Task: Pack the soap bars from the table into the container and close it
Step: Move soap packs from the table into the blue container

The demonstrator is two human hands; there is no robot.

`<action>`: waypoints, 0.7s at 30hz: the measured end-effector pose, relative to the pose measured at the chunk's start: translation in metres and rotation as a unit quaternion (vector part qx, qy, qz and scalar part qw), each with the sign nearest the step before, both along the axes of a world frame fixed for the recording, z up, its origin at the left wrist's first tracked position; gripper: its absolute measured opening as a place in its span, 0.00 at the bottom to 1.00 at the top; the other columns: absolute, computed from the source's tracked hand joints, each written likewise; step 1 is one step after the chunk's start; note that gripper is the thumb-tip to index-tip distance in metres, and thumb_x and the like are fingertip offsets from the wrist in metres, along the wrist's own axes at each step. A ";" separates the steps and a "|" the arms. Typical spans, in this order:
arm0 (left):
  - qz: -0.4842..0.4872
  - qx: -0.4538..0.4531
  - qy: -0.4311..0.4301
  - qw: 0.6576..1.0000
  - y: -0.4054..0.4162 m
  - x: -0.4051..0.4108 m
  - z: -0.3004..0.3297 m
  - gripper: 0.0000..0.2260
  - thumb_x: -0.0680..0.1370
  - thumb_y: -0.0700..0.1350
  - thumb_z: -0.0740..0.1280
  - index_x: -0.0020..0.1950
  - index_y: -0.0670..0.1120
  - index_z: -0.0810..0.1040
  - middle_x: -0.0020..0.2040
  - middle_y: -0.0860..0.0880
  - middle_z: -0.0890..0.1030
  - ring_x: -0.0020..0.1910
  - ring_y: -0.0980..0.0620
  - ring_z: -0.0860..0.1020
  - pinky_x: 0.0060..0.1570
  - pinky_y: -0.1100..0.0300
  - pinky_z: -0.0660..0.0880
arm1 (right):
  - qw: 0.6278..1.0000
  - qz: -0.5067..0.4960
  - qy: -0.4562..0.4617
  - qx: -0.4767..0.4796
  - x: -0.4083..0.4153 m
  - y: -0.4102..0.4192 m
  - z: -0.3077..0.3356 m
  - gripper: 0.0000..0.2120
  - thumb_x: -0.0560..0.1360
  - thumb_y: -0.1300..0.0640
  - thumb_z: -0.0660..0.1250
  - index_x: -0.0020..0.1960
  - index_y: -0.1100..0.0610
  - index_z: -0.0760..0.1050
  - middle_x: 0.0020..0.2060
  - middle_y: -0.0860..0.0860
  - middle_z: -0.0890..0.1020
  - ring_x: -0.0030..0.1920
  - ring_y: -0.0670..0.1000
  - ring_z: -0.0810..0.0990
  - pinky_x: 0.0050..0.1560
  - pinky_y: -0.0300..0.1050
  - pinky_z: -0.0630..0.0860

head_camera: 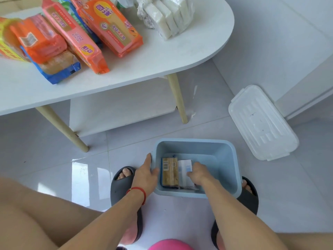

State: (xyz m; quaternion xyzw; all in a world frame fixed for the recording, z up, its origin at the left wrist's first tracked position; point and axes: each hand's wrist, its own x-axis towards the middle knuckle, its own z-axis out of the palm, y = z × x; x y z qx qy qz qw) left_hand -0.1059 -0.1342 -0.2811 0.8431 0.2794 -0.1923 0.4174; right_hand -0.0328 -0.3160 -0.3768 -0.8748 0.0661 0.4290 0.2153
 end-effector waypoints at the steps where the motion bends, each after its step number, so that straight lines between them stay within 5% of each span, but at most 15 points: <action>1: -0.007 0.004 0.000 1.000 0.000 0.000 0.001 0.24 0.83 0.44 0.59 0.79 0.52 0.58 0.50 0.50 0.77 0.45 0.51 0.75 0.49 0.62 0.70 | 1.000 -0.002 -0.008 -0.015 -0.002 0.004 -0.002 0.16 0.82 0.59 0.63 0.68 0.62 0.72 0.65 0.59 0.79 0.66 0.58 0.78 0.57 0.46 0.75; 7: -0.018 0.000 -0.007 1.000 0.003 0.000 0.001 0.22 0.82 0.44 0.61 0.76 0.51 0.63 0.50 0.51 0.77 0.46 0.51 0.76 0.51 0.60 0.74 | 0.998 -0.044 -0.024 -0.043 -0.004 0.008 -0.015 0.18 0.79 0.63 0.66 0.68 0.62 0.72 0.66 0.60 0.78 0.67 0.59 0.77 0.64 0.47 0.76; 10: -0.014 0.001 -0.008 1.000 0.002 0.000 0.000 0.22 0.83 0.44 0.61 0.76 0.51 0.62 0.50 0.51 0.77 0.46 0.51 0.76 0.51 0.60 0.75 | 0.995 -0.003 -0.057 -0.083 -0.005 0.015 -0.011 0.27 0.78 0.64 0.67 0.74 0.63 0.62 0.68 0.60 0.75 0.67 0.60 0.77 0.62 0.50 0.75; 13: -0.008 0.005 -0.006 1.000 0.001 -0.001 -0.001 0.23 0.82 0.44 0.62 0.77 0.51 0.61 0.51 0.51 0.76 0.47 0.51 0.75 0.55 0.57 0.76 | 0.982 0.086 -0.134 -0.103 -0.007 0.028 -0.005 0.38 0.75 0.66 0.70 0.78 0.55 0.55 0.72 0.60 0.66 0.70 0.62 0.71 0.61 0.56 0.78; 16: 0.003 0.011 -0.003 1.000 0.004 0.000 -0.006 0.24 0.82 0.45 0.63 0.78 0.52 0.62 0.55 0.49 0.78 0.48 0.51 0.75 0.57 0.56 0.76 | 0.978 0.175 -0.107 -0.027 -0.012 0.038 -0.016 0.49 0.71 0.70 0.68 0.81 0.43 0.48 0.74 0.54 0.58 0.74 0.62 0.59 0.67 0.60 0.74; 21: 0.001 0.012 0.000 1.000 0.005 0.000 -0.008 0.24 0.82 0.46 0.63 0.77 0.51 0.63 0.53 0.50 0.78 0.47 0.51 0.77 0.58 0.54 0.77 | 0.981 0.168 -0.098 0.008 -0.011 0.039 -0.021 0.44 0.72 0.70 0.66 0.80 0.42 0.54 0.69 0.53 0.63 0.70 0.61 0.59 0.70 0.56 0.71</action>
